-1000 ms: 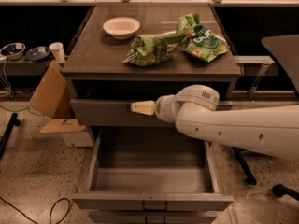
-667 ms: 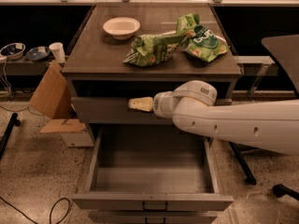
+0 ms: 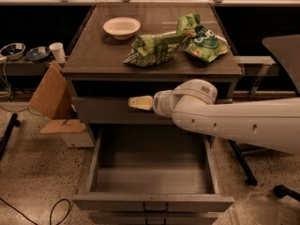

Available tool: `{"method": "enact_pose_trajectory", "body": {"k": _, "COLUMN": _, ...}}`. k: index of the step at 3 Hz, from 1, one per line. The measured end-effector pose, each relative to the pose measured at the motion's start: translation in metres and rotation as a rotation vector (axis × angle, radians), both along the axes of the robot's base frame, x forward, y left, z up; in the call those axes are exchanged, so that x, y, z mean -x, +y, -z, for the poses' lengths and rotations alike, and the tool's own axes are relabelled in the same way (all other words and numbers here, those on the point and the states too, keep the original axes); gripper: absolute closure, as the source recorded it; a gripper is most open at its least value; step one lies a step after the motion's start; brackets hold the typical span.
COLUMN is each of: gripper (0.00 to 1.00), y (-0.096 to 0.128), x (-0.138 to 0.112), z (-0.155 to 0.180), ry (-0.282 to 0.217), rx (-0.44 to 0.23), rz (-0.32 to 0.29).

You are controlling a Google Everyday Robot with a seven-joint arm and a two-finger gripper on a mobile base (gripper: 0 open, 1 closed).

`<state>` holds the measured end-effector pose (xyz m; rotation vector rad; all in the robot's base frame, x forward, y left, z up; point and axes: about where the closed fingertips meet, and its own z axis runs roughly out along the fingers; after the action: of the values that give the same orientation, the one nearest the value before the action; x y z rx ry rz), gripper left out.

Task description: Close top drawer

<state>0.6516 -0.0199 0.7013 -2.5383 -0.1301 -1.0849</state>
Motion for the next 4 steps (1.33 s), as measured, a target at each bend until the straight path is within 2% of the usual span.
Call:
{"method": "enact_pose_trajectory", "body": {"k": 2, "gripper": 0.0, "y": 0.002, "x": 0.001, "z": 0.004, "ry": 0.007, "rx": -0.004, "rz": -0.003}}
{"method": "enact_pose_trajectory", "body": {"k": 4, "gripper": 0.0, "y": 0.002, "x": 0.01, "z": 0.017, "ry": 0.058, "rx": -0.004, "rz": -0.008}}
